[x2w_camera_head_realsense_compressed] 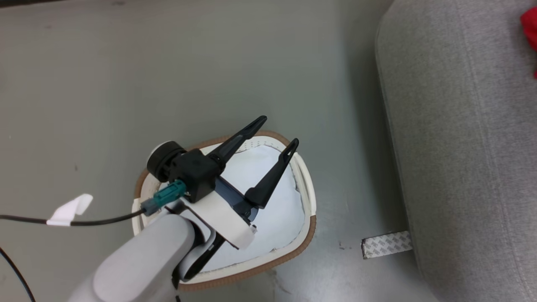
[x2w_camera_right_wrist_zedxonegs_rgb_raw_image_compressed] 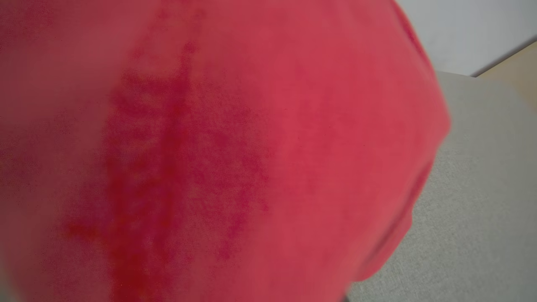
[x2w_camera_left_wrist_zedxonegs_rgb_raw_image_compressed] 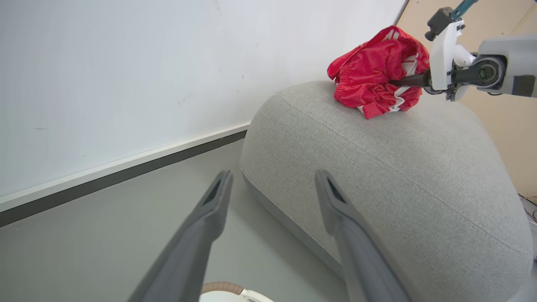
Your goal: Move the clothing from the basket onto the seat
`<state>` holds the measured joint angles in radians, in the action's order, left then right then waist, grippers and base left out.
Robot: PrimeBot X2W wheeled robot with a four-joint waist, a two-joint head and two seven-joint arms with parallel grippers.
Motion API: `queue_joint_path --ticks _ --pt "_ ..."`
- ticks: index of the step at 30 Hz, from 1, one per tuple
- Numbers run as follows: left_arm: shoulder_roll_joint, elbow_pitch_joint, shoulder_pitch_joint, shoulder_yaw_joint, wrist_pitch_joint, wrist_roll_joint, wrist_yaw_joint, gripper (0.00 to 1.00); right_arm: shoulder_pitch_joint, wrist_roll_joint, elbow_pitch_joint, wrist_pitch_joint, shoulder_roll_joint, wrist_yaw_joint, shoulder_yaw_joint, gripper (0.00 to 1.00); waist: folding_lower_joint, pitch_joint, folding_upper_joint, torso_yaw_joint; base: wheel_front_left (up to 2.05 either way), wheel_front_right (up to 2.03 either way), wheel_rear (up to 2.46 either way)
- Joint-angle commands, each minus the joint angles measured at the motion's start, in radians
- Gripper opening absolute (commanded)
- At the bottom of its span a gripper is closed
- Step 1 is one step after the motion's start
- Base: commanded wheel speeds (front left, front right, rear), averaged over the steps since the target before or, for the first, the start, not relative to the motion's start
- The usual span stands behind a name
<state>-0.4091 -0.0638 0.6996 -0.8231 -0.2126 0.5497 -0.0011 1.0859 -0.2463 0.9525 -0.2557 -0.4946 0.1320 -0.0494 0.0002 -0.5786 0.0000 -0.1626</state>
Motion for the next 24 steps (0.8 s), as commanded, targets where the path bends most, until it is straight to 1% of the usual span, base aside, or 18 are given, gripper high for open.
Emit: queue_joint_path --ticks 1,2,3,7,10,14,19,23,24 --pt "-0.002 -0.004 -0.002 0.002 -0.006 0.007 0.002 1.0 0.006 -0.005 0.009 -0.001 -0.001 -0.002 -0.003 0.42 -0.0002 0.011 0.0 -0.008 0.0 0.0 0.0" --pt "-0.002 -0.006 -0.004 0.004 -0.007 0.01 0.004 1.0 0.007 -0.007 0.012 -0.002 0.001 -0.002 -0.009 0.47 -0.0002 0.018 0.0 -0.011 0.0 0.0 0.0" --pt "-0.003 -0.009 -0.008 0.006 -0.008 0.014 0.006 1.0 0.006 -0.01 0.014 0.002 0.006 -0.002 -0.014 1.0 -0.0002 0.028 0.0 -0.015 0.0 0.0 0.0" --pt "-0.002 -0.024 -0.037 0.013 -0.014 0.032 0.011 1.0 -0.015 -0.006 0.007 0.026 0.014 -0.002 -0.055 1.0 -0.0002 0.095 0.0 -0.033 0.0 0.0 0.0" --pt "0.001 -0.048 -0.074 0.025 -0.023 0.062 0.02 1.0 -0.041 -0.014 -0.007 0.038 0.016 -0.002 -0.103 1.0 -0.0002 0.176 0.0 -0.044 0.0 0.0 0.0" --pt "0.001 -0.067 -0.134 0.058 -0.035 0.103 0.041 1.0 -0.088 -0.038 -0.057 0.043 -0.015 -0.002 -0.187 1.0 -0.0002 0.291 0.0 -0.049 0.0 0.0 0.0" --pt "-0.019 -0.073 -0.215 0.116 -0.045 0.146 0.081 1.0 -0.153 -0.122 -0.186 0.07 -0.05 -0.003 -0.259 1.0 -0.0002 0.411 0.0 -0.044 0.0 0.0 0.0" --pt "-0.036 -0.065 -0.279 0.179 -0.05 0.179 0.12 1.0 -0.24 -0.214 -0.308 0.085 -0.069 -0.003 -0.279 1.0 -0.0002 0.487 0.0 -0.023 0.0 0.0 0.0" --pt "-0.036 -0.065 -0.279 0.179 -0.05 0.179 0.12 1.0 -0.24 -0.214 -0.308 0.085 -0.069 -0.003 -0.279 1.0 -0.0002 0.487 0.0 -0.023 0.0 0.0 0.0"
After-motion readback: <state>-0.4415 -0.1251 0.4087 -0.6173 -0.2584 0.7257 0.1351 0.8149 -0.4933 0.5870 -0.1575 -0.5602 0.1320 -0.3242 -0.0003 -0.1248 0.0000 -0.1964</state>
